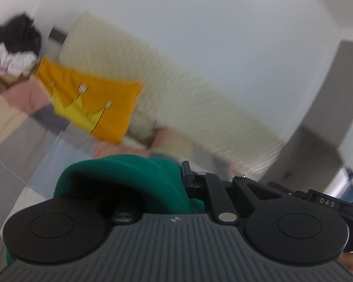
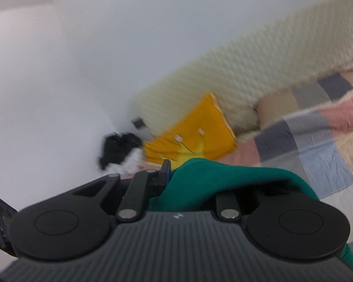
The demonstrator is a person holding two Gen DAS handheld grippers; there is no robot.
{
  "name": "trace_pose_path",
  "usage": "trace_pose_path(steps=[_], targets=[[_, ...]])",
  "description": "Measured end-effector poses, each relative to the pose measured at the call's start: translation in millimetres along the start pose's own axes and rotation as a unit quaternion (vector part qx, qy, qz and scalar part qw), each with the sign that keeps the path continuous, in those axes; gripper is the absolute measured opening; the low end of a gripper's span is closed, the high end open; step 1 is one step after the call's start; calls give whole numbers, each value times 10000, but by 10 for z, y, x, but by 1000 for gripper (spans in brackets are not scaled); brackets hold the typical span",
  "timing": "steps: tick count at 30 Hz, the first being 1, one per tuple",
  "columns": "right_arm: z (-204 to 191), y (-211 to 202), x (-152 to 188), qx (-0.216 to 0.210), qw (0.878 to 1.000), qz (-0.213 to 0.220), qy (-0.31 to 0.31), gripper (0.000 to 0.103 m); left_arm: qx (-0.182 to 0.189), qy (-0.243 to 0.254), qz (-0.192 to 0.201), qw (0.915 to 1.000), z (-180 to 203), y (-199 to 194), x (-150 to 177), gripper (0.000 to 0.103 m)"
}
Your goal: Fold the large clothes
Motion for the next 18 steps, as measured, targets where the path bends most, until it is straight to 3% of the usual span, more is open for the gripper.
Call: trace_pose_path(steps=[3, 8, 13, 18], targets=[[365, 643, 345, 254, 9992, -313, 55, 22, -222, -148, -485, 9985, -728, 1024, 416, 11], [1019, 1588, 996, 546, 9945, -825, 341, 21, -362, -349, -1031, 9934, -1693, 2108, 1024, 11], [1262, 1713, 1380, 808, 9878, -1243, 484, 22, -418, -348, -1406, 9886, -2054, 2458, 1307, 15], [1559, 1931, 1692, 1112, 9768, -1633, 831, 24, -471, -152, -1674, 9846, -2033, 2526, 1421, 17]])
Point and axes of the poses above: each gripper's, at about its wrist camera, not at the fingertips, and y roughly the way its jaws point, z to its right, x to its underside, the point moved 9 cm from there along y, roughly the way its jaws point, and after that the axes turned 2 degrees about x, right-handed, at the moved point
